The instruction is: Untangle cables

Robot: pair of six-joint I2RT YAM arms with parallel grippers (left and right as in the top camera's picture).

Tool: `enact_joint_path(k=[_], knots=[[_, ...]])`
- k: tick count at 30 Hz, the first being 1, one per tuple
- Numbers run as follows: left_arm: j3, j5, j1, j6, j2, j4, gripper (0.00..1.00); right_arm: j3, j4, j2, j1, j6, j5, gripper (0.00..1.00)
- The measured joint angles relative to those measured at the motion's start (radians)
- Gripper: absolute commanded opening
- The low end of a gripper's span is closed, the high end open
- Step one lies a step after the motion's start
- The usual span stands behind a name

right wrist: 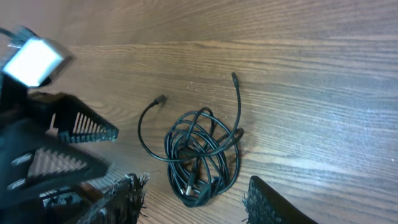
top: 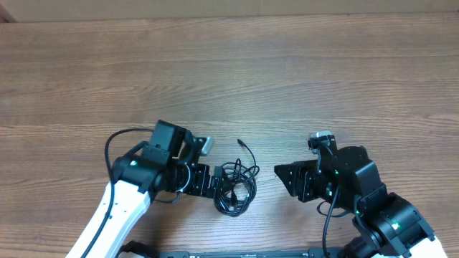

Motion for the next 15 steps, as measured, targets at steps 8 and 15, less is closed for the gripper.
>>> enact_joint_path(k=[8,15], knots=[[-0.002,-0.307,-0.158,-0.402,0.027,-0.073,0.85,0.0,-0.038,0.0,0.0,0.0,0.0,0.52],[-0.002,-0.595,-0.271,-0.656,0.023,-0.14,0.87,0.0,-0.047,0.0,0.0,0.0,0.0,0.53]])
